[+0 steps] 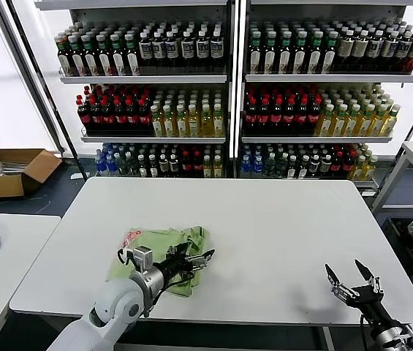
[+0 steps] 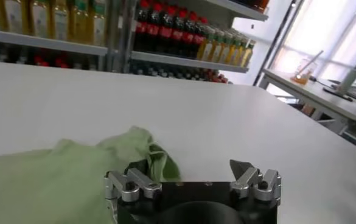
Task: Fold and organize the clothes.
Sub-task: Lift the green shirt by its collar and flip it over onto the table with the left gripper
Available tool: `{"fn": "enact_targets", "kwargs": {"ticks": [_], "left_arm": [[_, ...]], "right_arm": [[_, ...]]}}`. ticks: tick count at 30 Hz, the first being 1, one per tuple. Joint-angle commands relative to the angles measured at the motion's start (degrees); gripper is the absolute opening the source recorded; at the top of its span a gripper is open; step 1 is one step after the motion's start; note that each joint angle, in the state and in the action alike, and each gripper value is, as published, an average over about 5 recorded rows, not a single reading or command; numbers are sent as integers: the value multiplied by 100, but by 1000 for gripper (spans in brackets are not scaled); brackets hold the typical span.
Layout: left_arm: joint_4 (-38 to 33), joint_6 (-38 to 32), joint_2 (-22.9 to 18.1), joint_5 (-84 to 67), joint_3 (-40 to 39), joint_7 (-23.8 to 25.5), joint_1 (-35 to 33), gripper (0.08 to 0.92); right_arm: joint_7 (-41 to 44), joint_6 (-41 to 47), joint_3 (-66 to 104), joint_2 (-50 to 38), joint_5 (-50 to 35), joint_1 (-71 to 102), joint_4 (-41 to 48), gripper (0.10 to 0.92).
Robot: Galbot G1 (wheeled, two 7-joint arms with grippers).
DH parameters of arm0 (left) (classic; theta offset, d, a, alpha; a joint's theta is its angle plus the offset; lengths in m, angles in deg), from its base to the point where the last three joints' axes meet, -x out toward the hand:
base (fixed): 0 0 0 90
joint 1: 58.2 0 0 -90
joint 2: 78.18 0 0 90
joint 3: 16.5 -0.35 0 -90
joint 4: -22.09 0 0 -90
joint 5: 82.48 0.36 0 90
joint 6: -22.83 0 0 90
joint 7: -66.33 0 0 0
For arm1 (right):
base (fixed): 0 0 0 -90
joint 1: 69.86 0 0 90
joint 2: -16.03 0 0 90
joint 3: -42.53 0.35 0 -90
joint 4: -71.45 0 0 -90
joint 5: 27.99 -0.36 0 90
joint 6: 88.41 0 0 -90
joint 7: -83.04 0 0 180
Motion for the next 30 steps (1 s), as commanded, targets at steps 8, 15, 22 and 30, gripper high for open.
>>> {"fn": "enact_targets", "kwargs": {"ticks": [8, 15, 22, 30], "left_arm": [[-628, -13, -11, -173, 440, -89, -111, 823], [-861, -15, 482, -393, 1961, -158, -399, 823], [-33, 61, 726, -355, 2792, -382, -670, 823], [443, -32, 317, 229, 2400, -508, -781, 823]], "right_arm": [[-4, 29, 8, 53, 7, -43, -6, 823], [15, -18, 1, 45, -1, 34, -2, 823], [20, -17, -154, 64, 29, -8, 7, 823], [12, 25, -221, 52, 65, -79, -29, 823]]}}
